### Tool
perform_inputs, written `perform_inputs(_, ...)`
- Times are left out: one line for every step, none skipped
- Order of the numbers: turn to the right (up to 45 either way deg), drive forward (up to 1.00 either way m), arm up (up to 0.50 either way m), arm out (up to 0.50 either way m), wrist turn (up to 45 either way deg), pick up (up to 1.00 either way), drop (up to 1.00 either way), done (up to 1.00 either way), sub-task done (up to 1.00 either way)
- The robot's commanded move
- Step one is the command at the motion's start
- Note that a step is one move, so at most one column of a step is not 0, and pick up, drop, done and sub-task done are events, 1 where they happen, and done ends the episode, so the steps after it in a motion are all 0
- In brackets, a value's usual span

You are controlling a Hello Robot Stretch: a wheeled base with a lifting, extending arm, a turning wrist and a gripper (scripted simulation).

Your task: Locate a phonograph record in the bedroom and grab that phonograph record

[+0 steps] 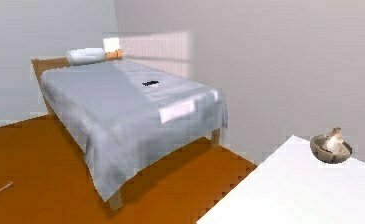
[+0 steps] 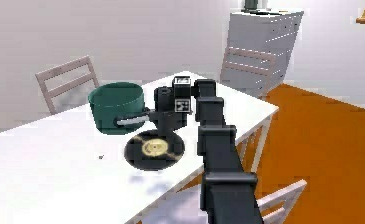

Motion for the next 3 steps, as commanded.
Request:
perform_inputs(0.0,0.00,0.04,0.00,0.0,0.00,0.00,0.00,0.00)
perform_inputs(0.0,0.00,-0.34,0.00,0.0,0.00,0.00,0.00,0.00)
perform_inputs(0.0,0.00,0.00,0.00,-45.0,0.00,0.00,0.00,0.00)
